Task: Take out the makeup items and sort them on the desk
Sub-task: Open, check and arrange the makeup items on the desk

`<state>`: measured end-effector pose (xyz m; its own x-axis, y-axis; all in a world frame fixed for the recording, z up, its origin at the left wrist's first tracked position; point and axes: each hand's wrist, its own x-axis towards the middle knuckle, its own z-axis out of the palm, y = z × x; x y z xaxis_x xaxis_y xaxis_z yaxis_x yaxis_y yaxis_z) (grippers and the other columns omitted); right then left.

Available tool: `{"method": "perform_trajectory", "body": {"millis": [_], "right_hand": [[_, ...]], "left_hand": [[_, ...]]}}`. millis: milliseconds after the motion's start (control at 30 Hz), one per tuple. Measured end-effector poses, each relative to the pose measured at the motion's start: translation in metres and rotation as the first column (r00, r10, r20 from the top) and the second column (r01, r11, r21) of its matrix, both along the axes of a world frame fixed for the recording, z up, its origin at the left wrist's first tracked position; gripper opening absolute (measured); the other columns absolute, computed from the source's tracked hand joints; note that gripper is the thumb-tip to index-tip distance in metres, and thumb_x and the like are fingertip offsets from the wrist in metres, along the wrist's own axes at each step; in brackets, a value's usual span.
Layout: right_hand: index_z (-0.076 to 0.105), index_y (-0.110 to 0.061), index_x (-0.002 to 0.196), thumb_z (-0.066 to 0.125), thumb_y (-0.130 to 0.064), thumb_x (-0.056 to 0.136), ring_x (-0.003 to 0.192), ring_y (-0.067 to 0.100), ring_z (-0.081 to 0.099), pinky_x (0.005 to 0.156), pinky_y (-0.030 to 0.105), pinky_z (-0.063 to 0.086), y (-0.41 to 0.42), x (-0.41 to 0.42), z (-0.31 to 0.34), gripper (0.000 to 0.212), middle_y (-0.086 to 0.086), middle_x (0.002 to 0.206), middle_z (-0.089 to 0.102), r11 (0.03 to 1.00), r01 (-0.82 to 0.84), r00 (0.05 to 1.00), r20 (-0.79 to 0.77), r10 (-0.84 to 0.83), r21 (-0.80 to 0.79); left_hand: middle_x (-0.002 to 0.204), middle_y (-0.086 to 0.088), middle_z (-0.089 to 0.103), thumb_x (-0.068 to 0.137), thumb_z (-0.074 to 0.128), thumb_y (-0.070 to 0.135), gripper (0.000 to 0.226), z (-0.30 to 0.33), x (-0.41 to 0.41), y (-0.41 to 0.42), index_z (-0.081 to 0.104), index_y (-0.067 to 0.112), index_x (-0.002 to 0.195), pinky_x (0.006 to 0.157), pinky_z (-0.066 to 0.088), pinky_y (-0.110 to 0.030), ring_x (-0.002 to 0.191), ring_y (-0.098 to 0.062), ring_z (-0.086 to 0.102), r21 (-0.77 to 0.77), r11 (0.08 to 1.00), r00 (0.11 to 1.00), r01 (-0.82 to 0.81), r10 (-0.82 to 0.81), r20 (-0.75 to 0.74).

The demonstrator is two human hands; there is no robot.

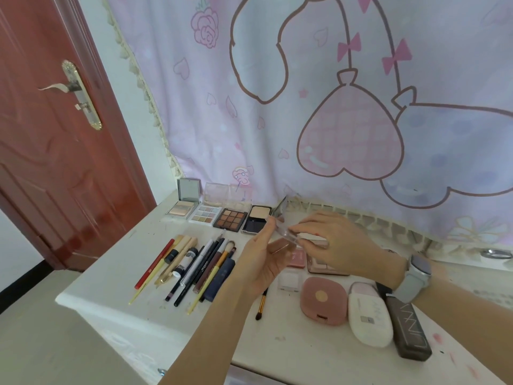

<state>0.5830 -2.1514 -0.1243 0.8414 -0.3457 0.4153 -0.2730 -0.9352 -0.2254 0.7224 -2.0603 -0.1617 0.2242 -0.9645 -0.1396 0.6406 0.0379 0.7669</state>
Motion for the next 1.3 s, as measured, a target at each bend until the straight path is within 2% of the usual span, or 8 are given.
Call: {"method": "perform_trajectory", "body": {"millis": [100, 267, 433, 600, 767, 967, 1100, 1300], "right_hand": [[0.067, -0.018, 0.109, 0.06, -0.019, 0.084, 0.099, 0.014, 0.059, 0.085, 0.019, 0.035, -0.002, 0.001, -0.004, 0.026, -0.005, 0.101, 0.069, 0.997, 0.043, 0.999, 0.001, -0.043, -0.068], [0.066, -0.018, 0.107, 0.057, -0.016, 0.084, 0.092, 0.012, 0.057, 0.078, 0.023, 0.044, -0.01, -0.005, -0.007, 0.024, -0.007, 0.097, 0.067, 0.996, 0.09, 0.996, 0.011, -0.091, 0.018], [0.065, -0.017, 0.104, 0.053, -0.018, 0.085, 0.083, 0.01, 0.056, 0.072, 0.023, 0.043, -0.02, -0.005, -0.01, 0.023, -0.007, 0.095, 0.065, 0.993, 0.114, 0.993, -0.034, -0.113, 0.031], [0.063, -0.013, 0.094, 0.05, -0.015, 0.089, 0.07, 0.006, 0.056, 0.065, 0.015, 0.042, -0.049, -0.008, -0.008, 0.014, -0.006, 0.087, 0.067, 0.954, 0.164, 0.984, 0.031, -0.177, 0.251], [0.062, -0.016, 0.098, 0.047, -0.015, 0.093, 0.066, 0.003, 0.056, 0.063, 0.005, 0.04, -0.08, 0.004, -0.014, 0.016, -0.013, 0.076, 0.062, 0.9, 0.202, 0.972, 0.037, -0.234, 0.386], [0.064, -0.006, 0.091, 0.044, -0.009, 0.093, 0.063, 0.004, 0.053, 0.055, 0.009, 0.038, -0.121, 0.025, -0.027, 0.021, 0.005, 0.084, 0.066, 0.838, 0.321, 0.939, -0.03, -0.343, 0.441], [0.067, 0.002, 0.092, 0.043, -0.007, 0.092, 0.068, 0.014, 0.058, 0.072, 0.025, 0.05, -0.135, 0.042, -0.037, 0.025, 0.009, 0.088, 0.068, 0.832, 0.34, 0.936, -0.075, -0.344, 0.438], [0.064, 0.007, 0.077, 0.044, -0.005, 0.087, 0.06, 0.026, 0.05, 0.063, 0.032, 0.043, -0.144, 0.066, -0.052, 0.025, 0.025, 0.08, 0.066, 0.865, 0.401, 0.916, -0.154, -0.371, 0.301]], "left_hand": [[0.102, -0.017, 0.069, 0.085, 0.055, 0.04, 0.048, -0.001, -0.002, -0.007, 0.057, 0.006, 0.12, 0.067, 0.056, -0.028, 0.087, -0.024, 0.069, 0.027, 1.0, 1.0, -0.013, 0.013, 0.001], [0.092, -0.015, 0.072, 0.08, 0.058, 0.038, 0.029, 0.004, -0.006, -0.018, 0.072, 0.014, 0.088, 0.064, 0.057, -0.031, 0.086, -0.028, 0.07, 0.033, 0.999, 0.998, 0.035, -0.033, -0.052], [0.094, -0.016, 0.065, 0.094, 0.048, 0.038, 0.03, 0.002, -0.011, -0.031, 0.059, 0.013, 0.103, 0.061, 0.055, -0.03, 0.074, -0.026, 0.067, 0.138, 0.99, 0.998, 0.032, -0.025, -0.052], [0.086, -0.016, 0.062, 0.095, 0.043, 0.038, 0.027, 0.0, -0.018, -0.041, 0.055, 0.014, 0.095, 0.056, 0.05, -0.029, 0.069, -0.027, 0.062, 0.246, 0.966, 0.994, 0.081, -0.06, -0.092], [0.097, -0.021, 0.061, 0.098, 0.036, 0.037, 0.042, -0.003, -0.012, -0.051, 0.056, 0.001, 0.104, 0.082, 0.048, -0.041, 0.083, -0.033, 0.06, 0.332, 0.94, 0.988, 0.075, -0.025, -0.151], [0.088, -0.008, 0.061, 0.092, 0.048, 0.014, 0.013, -0.011, -0.005, -0.062, 0.058, 0.01, 0.085, 0.081, 0.053, -0.035, 0.083, -0.023, 0.062, 0.348, 0.923, 0.971, -0.166, 0.092, 0.221], [0.081, 0.002, 0.054, 0.092, 0.048, 0.016, 0.023, -0.013, 0.0, -0.059, 0.058, 0.025, 0.074, 0.07, 0.052, -0.022, 0.08, -0.013, 0.054, 0.291, 0.911, 0.762, -0.294, 0.04, 0.646], [0.125, 0.003, 0.058, 0.094, 0.045, 0.026, 0.034, -0.027, 0.009, -0.05, 0.056, 0.017, 0.125, 0.097, 0.038, -0.026, 0.113, -0.014, 0.051, 0.162, 0.926, 0.178, -0.342, -0.105, 0.978]]}}
